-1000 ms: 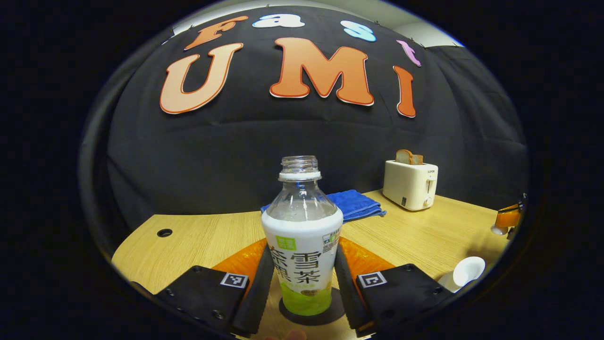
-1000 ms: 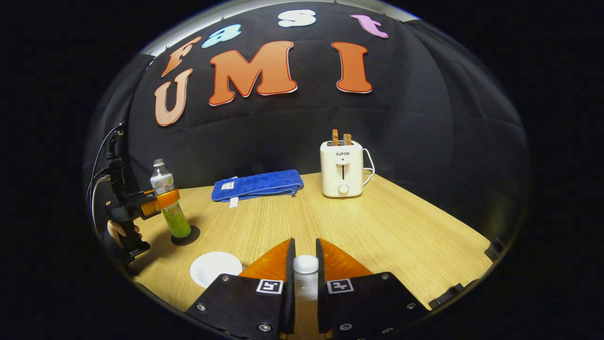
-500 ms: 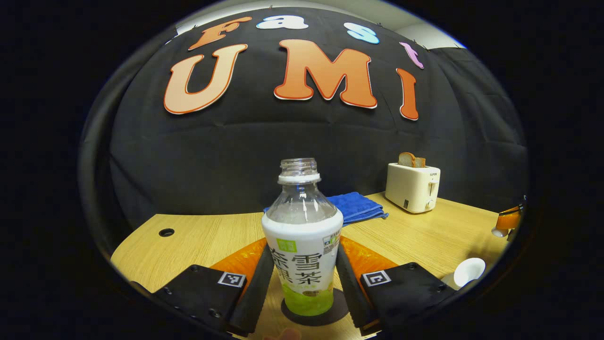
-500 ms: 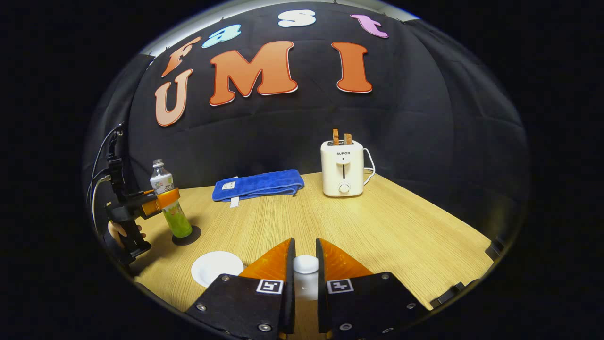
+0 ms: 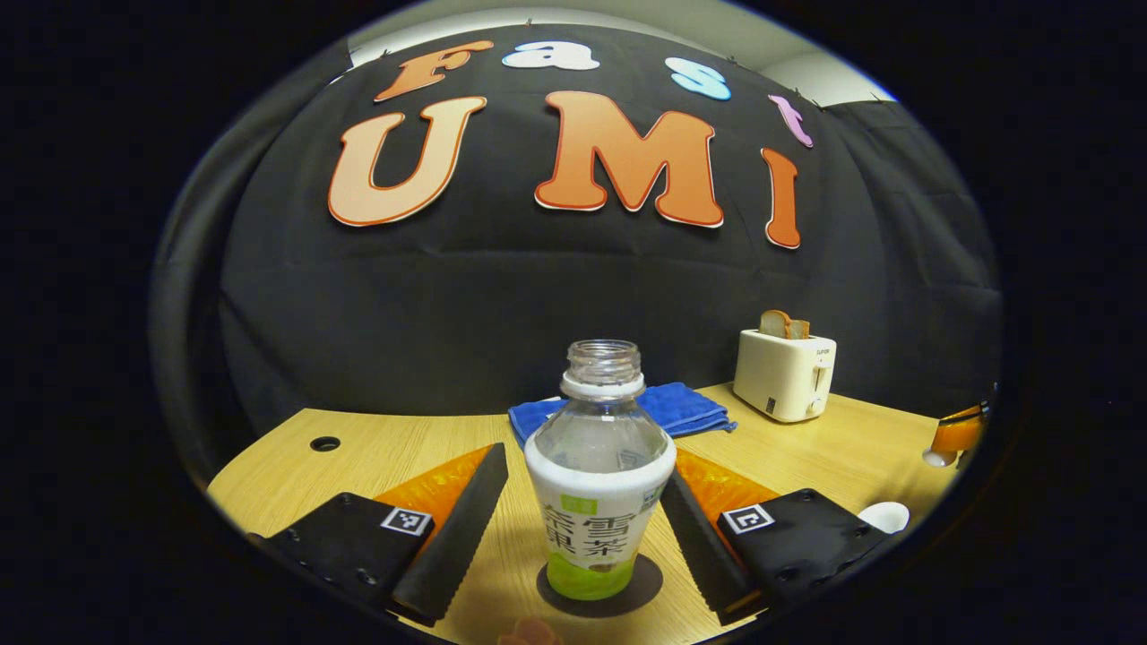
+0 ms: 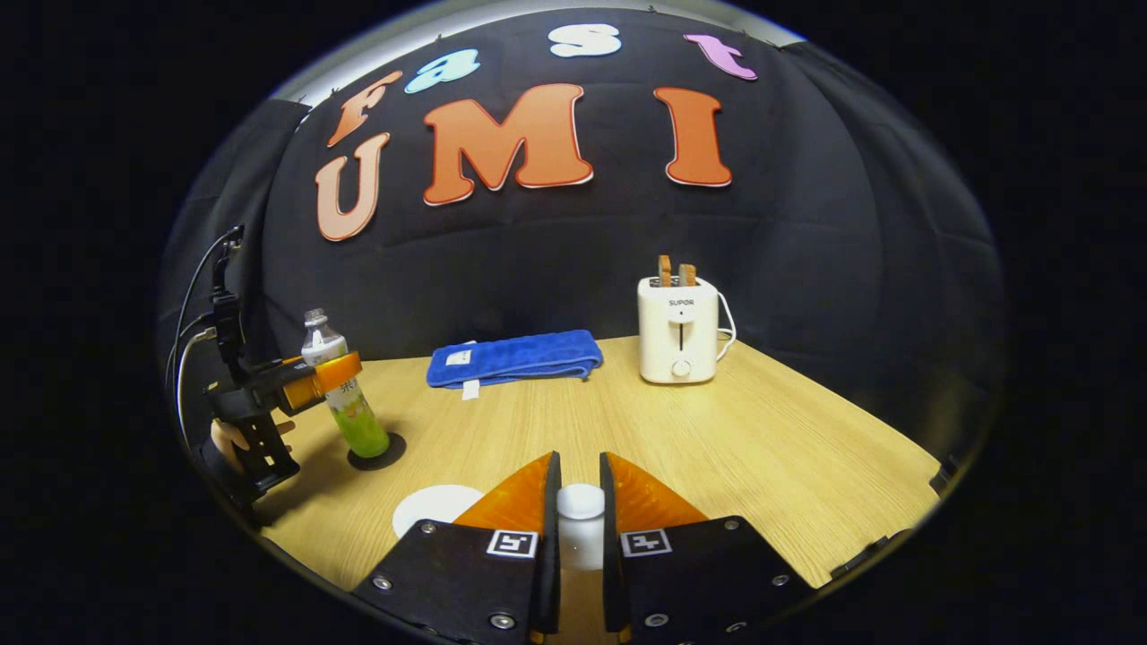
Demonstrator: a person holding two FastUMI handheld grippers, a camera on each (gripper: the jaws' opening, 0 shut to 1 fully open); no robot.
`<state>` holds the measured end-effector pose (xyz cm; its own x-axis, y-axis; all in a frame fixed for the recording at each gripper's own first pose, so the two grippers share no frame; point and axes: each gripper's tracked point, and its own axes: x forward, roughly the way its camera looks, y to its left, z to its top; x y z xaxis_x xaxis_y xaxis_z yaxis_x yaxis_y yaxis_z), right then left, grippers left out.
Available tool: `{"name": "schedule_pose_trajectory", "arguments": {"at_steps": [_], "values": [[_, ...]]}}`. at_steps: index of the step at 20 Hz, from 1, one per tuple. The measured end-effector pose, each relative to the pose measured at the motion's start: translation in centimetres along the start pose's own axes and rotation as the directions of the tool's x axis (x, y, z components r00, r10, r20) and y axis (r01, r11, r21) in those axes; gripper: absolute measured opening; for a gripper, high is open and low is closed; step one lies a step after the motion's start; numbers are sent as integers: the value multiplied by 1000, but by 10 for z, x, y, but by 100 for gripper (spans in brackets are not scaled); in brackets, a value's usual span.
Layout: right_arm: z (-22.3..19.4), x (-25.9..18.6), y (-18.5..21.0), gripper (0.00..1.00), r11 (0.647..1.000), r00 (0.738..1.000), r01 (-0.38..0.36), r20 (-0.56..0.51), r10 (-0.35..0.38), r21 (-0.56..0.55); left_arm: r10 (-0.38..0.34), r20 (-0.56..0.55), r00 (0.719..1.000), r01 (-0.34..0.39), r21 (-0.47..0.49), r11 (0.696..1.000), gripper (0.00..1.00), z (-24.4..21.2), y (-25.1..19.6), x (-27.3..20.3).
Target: Open the teacup lid with one hand, grasp the water bottle and pour water into the teacup with the other hand; after pouring, place the water bottle on the coaster and then close the teacup lid.
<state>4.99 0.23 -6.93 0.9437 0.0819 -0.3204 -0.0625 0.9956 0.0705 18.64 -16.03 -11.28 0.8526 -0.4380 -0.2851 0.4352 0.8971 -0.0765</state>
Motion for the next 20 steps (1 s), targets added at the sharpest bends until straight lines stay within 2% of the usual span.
{"name": "schedule_pose_trajectory", "arguments": {"at_steps": [9, 13, 20], "values": [[-12, 14, 79, 19, 983, 984, -180, -13, 180, -44, 29, 30, 999, -31, 56, 998, 100, 6, -2, -26], [-21, 19, 91, 19, 977, 978, -208, -28, 207, -54, 26, 20, 999, -27, 62, 998, 100, 3, -7, -26], [-37, 28, 95, 19, 973, 976, -215, -57, 211, -82, 38, 12, 999, -38, 47, 998, 100, -1, -6, -35]]}}
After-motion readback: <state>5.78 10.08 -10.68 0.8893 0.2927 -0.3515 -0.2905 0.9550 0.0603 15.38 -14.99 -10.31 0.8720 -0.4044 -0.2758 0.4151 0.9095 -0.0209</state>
